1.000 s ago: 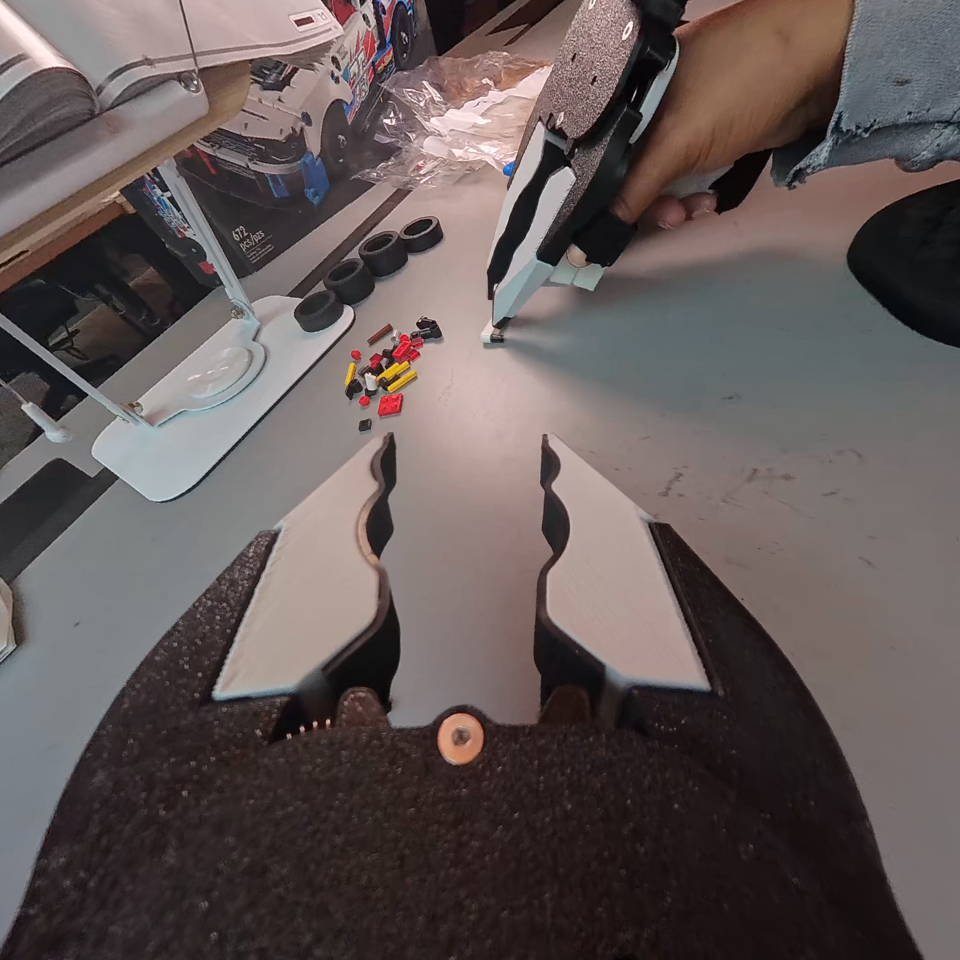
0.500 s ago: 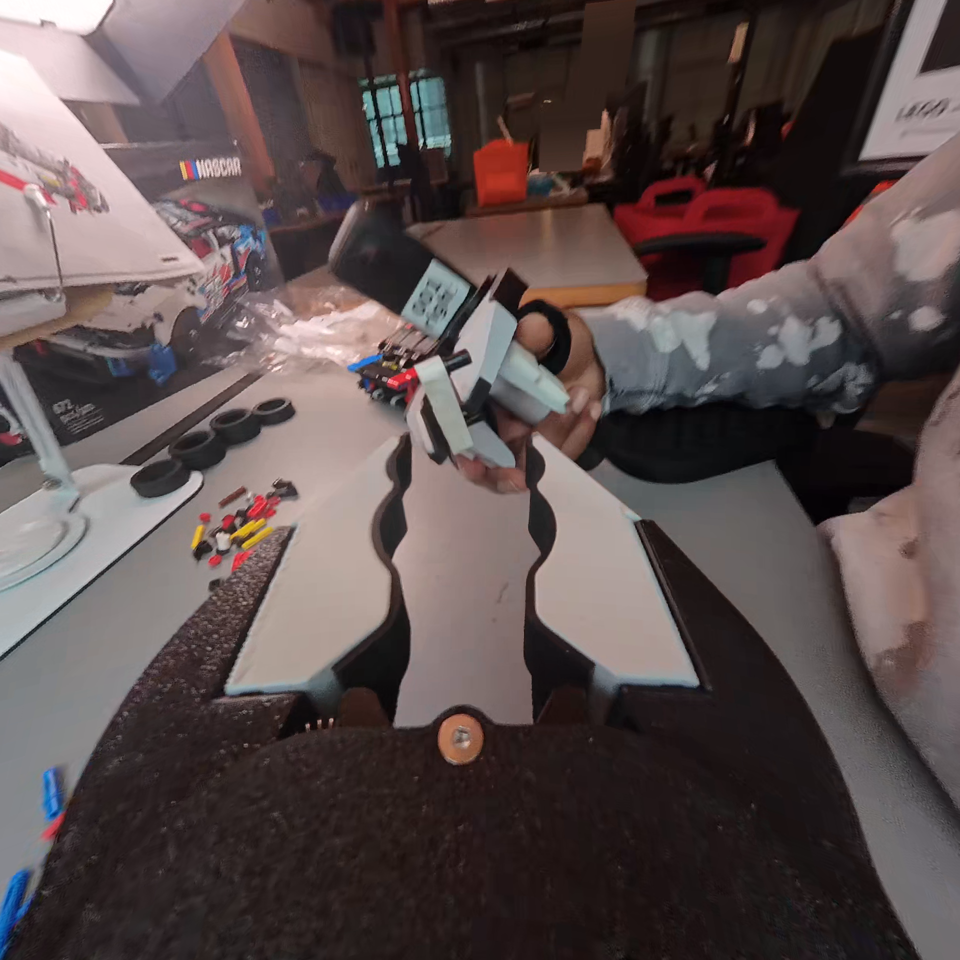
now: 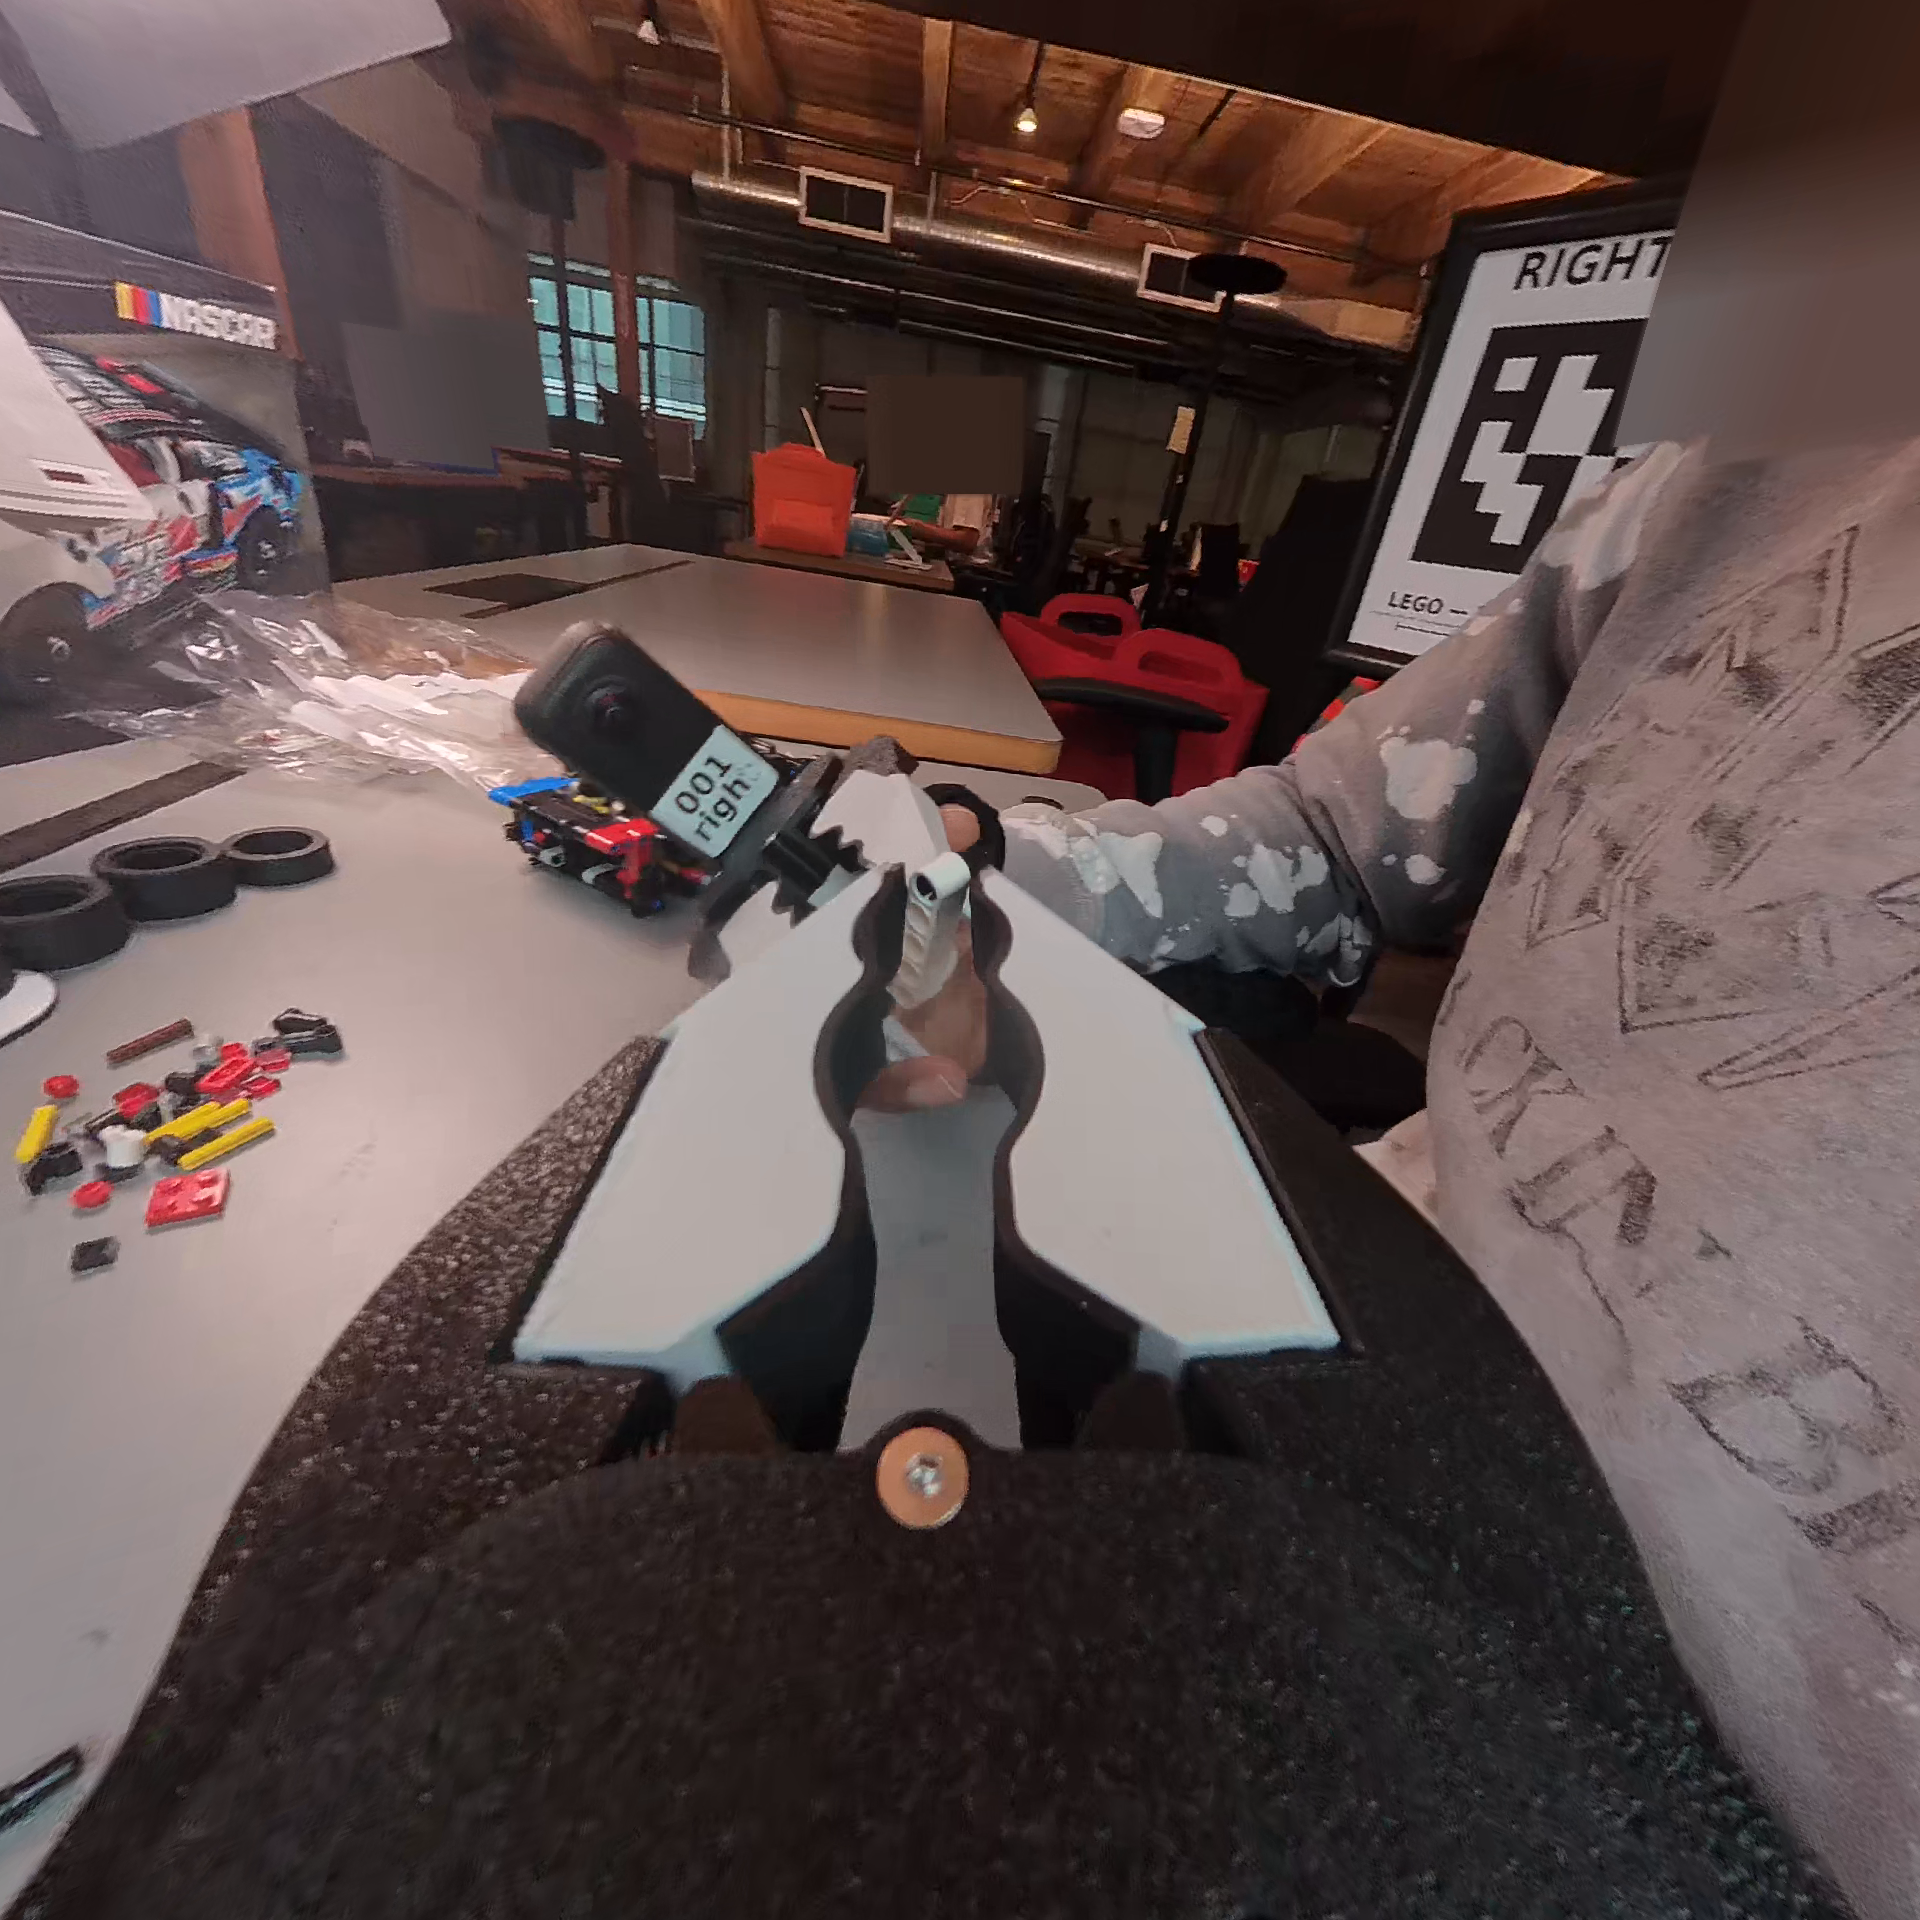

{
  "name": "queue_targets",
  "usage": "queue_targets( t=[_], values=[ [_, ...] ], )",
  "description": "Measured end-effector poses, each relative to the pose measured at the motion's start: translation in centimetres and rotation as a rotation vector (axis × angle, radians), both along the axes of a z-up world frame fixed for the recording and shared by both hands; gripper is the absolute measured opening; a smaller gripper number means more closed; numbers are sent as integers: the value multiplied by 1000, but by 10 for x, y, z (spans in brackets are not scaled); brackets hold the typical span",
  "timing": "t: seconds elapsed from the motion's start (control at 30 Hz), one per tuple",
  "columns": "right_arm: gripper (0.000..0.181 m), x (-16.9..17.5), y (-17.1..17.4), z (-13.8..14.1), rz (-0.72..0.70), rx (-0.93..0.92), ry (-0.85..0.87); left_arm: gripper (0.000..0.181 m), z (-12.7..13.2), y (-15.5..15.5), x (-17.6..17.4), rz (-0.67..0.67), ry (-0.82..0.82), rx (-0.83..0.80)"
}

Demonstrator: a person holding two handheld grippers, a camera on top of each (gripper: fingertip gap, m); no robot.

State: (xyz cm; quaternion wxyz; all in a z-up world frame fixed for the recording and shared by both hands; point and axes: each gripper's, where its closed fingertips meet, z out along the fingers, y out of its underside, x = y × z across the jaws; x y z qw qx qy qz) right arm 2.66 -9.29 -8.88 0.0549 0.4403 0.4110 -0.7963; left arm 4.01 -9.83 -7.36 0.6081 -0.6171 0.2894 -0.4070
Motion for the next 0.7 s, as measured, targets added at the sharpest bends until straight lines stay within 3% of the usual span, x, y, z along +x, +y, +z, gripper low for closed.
queue_targets(
  t=[0.13,0.27,0.47,0.63,0.7],
  values=[
    [18,-7,18,12,-219,172,98,8,2,16,-23,128,-39,-23],
    [19,-7,23,29,-350,232,188,7,16,20,-34,111,-250,-106],
    [32,-10,20,37,-586,584,360,4,21,30,-56,-101,-852,-435],
    [34,-23,20,24,-736,958,367,5,17,30,-42,-198,-929,-518],
    [17,-21,19,26,-761,1010,396,6,17,29,-35,-215,-923,-534]
  ],
)
